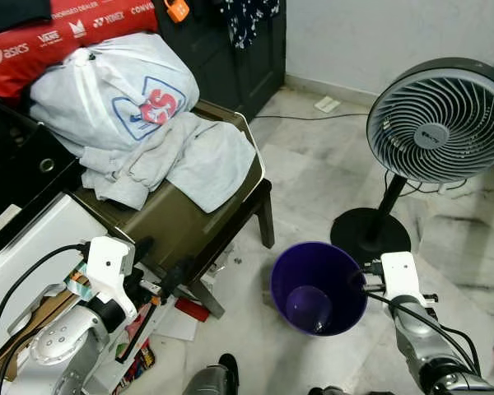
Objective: Clean up the room
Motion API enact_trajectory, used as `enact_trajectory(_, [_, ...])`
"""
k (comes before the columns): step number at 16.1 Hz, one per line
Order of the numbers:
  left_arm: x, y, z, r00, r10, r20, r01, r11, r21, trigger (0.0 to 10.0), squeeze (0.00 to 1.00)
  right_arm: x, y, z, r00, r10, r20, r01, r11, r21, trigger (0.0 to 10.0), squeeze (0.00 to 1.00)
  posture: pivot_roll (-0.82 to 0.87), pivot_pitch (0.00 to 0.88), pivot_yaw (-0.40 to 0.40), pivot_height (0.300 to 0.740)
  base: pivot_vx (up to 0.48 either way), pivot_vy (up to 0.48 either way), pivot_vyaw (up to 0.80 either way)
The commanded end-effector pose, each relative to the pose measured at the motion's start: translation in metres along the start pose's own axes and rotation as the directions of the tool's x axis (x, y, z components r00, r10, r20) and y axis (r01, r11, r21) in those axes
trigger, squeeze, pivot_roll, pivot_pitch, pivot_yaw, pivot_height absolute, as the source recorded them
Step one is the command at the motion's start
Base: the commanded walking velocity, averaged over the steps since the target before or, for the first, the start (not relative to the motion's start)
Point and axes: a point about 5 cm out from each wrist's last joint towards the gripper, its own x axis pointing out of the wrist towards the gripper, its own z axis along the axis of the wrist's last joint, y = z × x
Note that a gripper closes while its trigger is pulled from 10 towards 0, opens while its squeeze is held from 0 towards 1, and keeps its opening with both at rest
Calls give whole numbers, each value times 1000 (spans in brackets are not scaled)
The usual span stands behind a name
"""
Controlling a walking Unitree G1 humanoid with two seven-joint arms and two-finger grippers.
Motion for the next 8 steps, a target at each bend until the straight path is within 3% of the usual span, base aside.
enact_trajectory(1, [-1,1,0,1000,11,-13,-10,1000,5,10000,0,1,4,3,1000,0,9,0,1000,26,10000,0,143,230,132,740,0,0,0])
enact_trajectory(8, [2,1,0,1000,19,-10,-19,1000,2,10000,0,16,30,67,978,54,202,-81,988,128,10000,0,145,232,133,740,0,0,0])
